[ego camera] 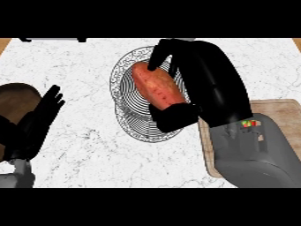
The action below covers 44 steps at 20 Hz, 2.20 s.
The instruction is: Pick the sweet potato from the cutting board and place it in the tiered basket
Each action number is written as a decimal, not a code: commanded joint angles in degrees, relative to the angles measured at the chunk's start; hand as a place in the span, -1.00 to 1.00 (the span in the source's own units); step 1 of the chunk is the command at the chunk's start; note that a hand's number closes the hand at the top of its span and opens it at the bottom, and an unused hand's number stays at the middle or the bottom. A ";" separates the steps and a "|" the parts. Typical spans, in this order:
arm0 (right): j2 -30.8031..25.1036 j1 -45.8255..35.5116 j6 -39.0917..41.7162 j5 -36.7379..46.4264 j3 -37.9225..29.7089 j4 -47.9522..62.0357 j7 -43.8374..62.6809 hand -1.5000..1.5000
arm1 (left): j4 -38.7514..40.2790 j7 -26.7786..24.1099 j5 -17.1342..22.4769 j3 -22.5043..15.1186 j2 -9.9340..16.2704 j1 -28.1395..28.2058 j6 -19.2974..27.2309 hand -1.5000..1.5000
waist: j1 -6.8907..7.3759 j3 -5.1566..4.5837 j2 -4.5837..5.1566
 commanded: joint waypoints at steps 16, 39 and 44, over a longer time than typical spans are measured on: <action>8.63 1.67 -23.07 14.16 -3.19 20.87 -17.51 1.00 | -2.15 1.24 -2.54 0.18 -2.63 1.14 0.30 0.00 | 0.35 0.08 0.21; 8.68 -8.58 -36.10 -10.17 -13.49 25.11 -18.87 -1.00 | 0.82 1.69 -1.14 3.98 -1.85 -2.60 -2.76 0.00 | -0.36 0.07 0.08; 6.51 -7.06 -38.56 -14.63 -19.70 19.81 -18.12 -1.00 | 0.20 -0.21 -2.23 3.06 -3.06 -0.60 -2.45 0.00 | -0.58 0.06 -0.07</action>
